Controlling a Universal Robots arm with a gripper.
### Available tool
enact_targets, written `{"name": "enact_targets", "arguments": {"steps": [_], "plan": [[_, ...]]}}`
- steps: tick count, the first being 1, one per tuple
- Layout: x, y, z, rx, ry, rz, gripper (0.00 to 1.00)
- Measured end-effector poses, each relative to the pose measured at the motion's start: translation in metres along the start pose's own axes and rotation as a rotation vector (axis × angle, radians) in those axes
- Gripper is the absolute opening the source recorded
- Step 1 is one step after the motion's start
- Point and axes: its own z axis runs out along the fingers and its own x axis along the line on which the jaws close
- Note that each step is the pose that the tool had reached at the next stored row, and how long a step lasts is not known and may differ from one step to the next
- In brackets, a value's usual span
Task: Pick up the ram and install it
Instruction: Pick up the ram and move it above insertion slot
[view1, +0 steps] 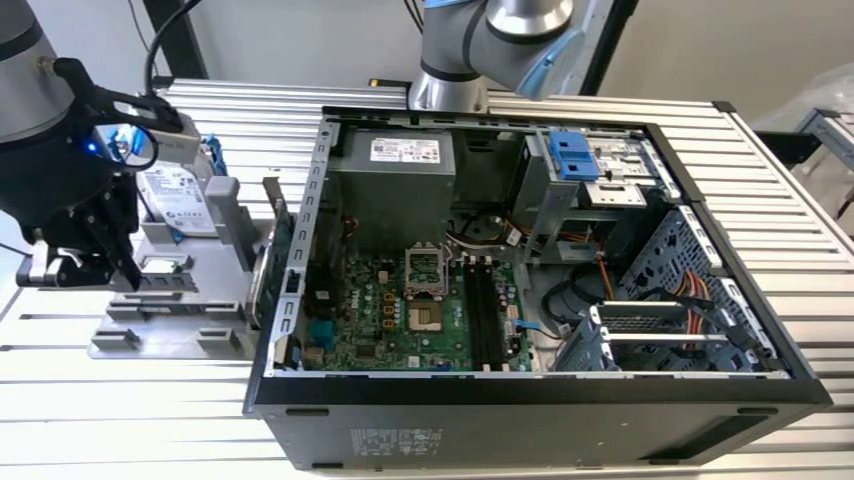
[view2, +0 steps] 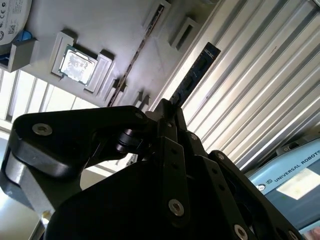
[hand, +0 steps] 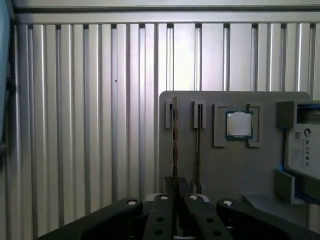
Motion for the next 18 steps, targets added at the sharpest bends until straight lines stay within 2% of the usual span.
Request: {"name": "enact_targets", "arguments": {"steps": [18], "plan": [[0.0004, 0.0002, -0.0146, 0.0000, 0.0000, 0.000, 0.00]]}}
